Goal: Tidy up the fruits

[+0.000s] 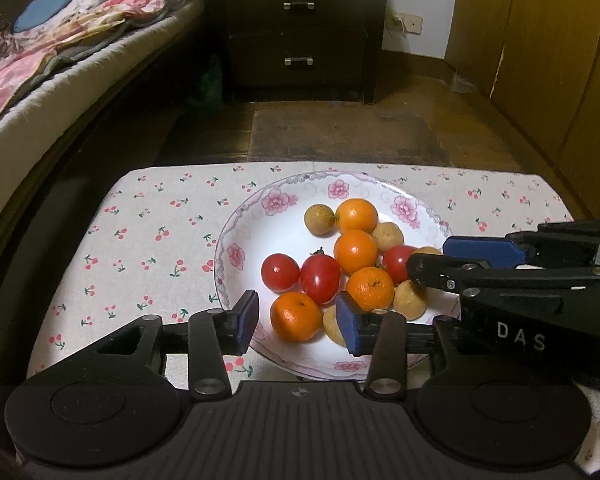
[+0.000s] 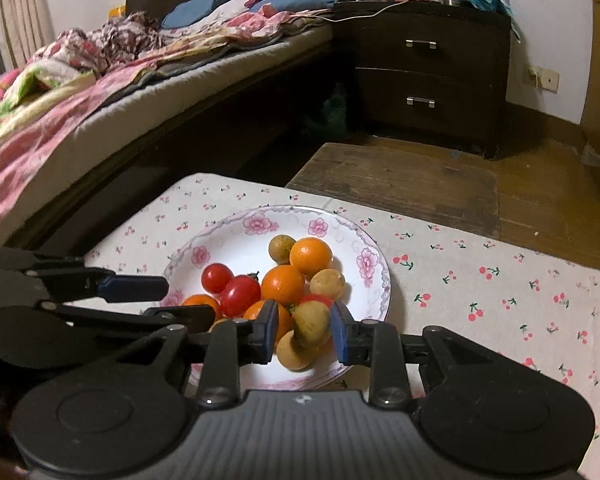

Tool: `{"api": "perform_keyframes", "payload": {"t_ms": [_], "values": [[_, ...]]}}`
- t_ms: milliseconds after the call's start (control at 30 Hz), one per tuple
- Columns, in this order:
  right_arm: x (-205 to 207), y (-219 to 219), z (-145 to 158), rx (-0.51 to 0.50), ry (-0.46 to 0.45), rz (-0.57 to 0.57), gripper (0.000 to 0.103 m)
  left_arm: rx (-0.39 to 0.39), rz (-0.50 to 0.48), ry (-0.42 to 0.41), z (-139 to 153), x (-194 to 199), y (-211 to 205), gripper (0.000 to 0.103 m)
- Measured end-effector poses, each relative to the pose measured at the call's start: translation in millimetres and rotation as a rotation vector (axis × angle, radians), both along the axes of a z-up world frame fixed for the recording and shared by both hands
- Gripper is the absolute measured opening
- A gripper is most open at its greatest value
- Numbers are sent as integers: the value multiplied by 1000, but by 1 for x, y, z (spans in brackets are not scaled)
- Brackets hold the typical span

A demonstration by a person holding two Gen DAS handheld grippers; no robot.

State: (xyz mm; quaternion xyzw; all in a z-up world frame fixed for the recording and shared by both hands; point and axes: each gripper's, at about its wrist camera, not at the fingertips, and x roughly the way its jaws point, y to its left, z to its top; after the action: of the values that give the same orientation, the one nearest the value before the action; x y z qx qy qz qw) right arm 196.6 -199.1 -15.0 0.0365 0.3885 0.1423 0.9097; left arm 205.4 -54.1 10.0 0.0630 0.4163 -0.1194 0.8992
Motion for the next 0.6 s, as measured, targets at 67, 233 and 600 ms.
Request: {"api": "perform_keyframes", "payload": {"t_ms": [67, 233, 600], "values": [[2, -3, 0, 25, 7, -7, 55, -9, 6, -4, 2, 0, 2, 56], [2, -5, 6, 63, -4, -5, 55, -23, 11, -17, 9, -1, 5, 58], [-1, -17, 33, 170, -55, -16, 55, -75, 31, -95, 35, -12, 13, 73]]}}
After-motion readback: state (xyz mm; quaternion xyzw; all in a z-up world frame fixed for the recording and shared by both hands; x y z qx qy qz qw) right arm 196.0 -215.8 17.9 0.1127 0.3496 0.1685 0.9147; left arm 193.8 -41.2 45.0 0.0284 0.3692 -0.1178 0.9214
